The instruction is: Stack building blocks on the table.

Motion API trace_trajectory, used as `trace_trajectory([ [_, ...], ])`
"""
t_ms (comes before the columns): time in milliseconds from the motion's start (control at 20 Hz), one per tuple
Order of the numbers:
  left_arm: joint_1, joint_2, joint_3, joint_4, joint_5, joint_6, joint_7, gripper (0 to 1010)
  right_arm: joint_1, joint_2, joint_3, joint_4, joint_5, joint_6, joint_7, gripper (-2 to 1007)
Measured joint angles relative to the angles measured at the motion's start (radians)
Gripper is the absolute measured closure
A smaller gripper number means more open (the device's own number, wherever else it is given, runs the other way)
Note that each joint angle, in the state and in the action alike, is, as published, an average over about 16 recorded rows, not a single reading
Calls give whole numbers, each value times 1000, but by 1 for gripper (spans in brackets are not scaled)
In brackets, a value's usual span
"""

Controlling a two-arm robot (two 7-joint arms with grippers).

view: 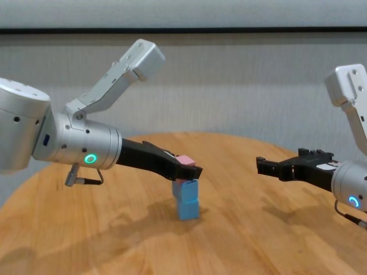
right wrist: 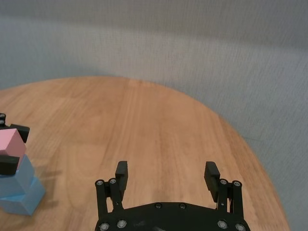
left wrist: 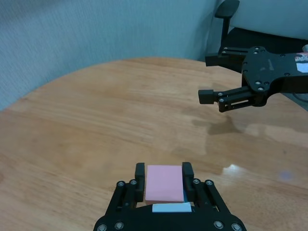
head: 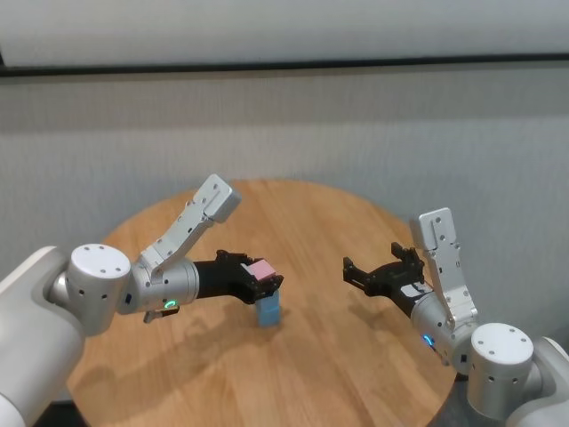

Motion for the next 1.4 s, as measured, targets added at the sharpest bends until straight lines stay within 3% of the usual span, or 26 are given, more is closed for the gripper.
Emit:
trace_trajectory([
  [350, 10, 18, -19, -53, -28, 14, -7, 300, 0, 0, 0, 0, 0, 0, 0, 0],
  [750, 31, 70, -52, -151, -73, 20, 0, 80, 0, 0, 0, 0, 0, 0, 0, 0],
  [1000, 36, 106, -67, -172, -88, 11, 12, 19, 0, 0, 0, 0, 0, 0, 0, 0],
  [1400, 31, 134, -74, -144, -90, -7, 23, 8, 0, 0, 0, 0, 0, 0, 0, 1],
])
